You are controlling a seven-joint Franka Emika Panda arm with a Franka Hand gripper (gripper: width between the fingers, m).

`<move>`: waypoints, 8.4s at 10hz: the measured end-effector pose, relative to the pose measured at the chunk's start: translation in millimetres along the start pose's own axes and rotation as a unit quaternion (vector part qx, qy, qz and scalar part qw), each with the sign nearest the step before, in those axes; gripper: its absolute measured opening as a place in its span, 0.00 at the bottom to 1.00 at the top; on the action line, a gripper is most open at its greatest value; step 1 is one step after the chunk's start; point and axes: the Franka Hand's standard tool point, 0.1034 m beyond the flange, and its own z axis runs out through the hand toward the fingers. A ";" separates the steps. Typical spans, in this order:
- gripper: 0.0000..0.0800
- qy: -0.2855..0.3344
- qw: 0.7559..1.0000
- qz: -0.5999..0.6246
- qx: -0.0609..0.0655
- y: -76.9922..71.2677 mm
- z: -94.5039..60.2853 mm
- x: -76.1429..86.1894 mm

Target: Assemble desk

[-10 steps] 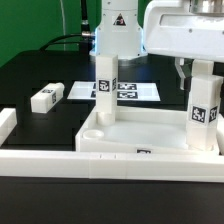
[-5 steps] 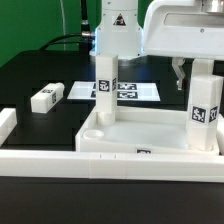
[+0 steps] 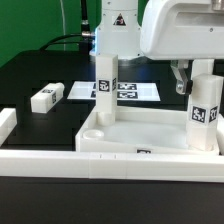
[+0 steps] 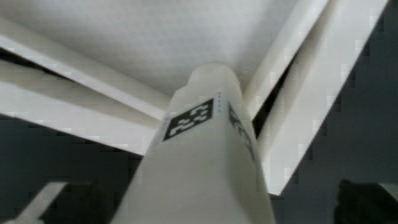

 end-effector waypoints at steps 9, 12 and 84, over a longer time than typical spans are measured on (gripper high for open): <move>0.36 -0.003 0.999 -0.043 -0.004 5.0 1.5 -1.9; 0.36 -0.003 0.996 0.093 -0.001 10.9 2.8 -2.9; 0.81 0.002 0.957 0.289 0.034 146.5 -38.3 -194.8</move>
Offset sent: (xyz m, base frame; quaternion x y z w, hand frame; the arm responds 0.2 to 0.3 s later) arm 0.0000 0.0000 0.0000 0.0000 0.0000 0.0000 1.0000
